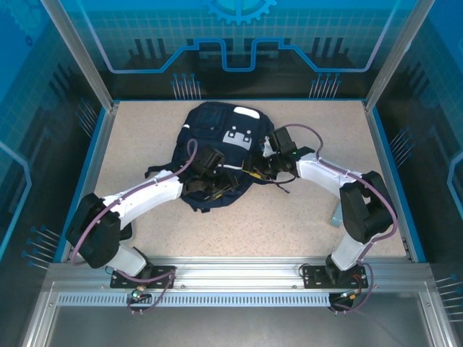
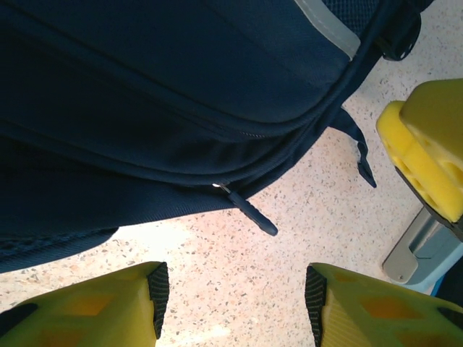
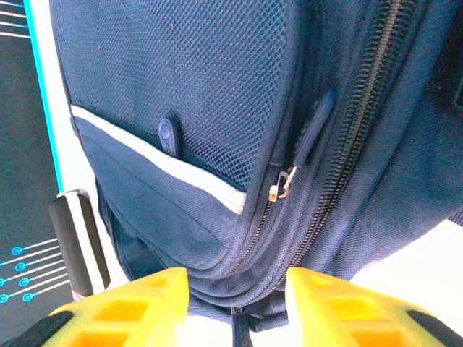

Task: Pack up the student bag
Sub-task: Unzip the student bag at the top-center of the table.

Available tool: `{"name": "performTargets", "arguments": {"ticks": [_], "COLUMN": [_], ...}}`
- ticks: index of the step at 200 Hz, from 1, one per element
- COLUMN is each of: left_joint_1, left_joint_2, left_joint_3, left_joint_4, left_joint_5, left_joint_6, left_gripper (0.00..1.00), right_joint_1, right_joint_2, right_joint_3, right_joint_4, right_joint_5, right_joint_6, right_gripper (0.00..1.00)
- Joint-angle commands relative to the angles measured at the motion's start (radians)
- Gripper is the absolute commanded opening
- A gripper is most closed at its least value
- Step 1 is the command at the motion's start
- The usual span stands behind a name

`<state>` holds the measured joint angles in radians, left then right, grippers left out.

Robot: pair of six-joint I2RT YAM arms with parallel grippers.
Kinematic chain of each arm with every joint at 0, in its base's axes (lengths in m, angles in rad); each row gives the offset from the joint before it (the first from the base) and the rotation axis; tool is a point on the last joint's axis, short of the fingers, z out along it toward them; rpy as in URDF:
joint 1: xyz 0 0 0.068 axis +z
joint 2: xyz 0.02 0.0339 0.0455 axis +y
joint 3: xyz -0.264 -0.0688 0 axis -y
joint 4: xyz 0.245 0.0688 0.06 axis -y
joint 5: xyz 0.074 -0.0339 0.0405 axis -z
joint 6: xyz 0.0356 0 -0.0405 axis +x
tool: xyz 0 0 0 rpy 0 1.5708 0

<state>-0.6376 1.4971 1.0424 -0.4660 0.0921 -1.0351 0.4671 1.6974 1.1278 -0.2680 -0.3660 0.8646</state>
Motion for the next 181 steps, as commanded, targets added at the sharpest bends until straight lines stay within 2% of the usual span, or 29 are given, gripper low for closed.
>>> {"name": "performTargets", "arguments": {"ticks": [1,129,181], "left_joint_1": [-0.001,-0.001,-0.001], "left_joint_2": [-0.02,-0.013,-0.023], "left_joint_3": [-0.014,-0.016,-0.016], "left_joint_4": [-0.023,-0.014,-0.02], "left_joint_5": [-0.031,-0.023,-0.025], "left_joint_6": [-0.009,-0.008,-0.008], "left_gripper": [0.55,0.55,0.55], "right_joint_1": [0.022,0.06,0.061], "right_joint_2": [0.034,0.176,0.152], "right_joint_3": [0.036,0.123,0.109], "right_joint_4": [-0.024,-0.014,0.09], "right_joint_5": [0.015,-0.03,-0.046], "right_joint_6": [0.024,0.141,0.162], "right_gripper": [0.43,0.4,0.14]}}
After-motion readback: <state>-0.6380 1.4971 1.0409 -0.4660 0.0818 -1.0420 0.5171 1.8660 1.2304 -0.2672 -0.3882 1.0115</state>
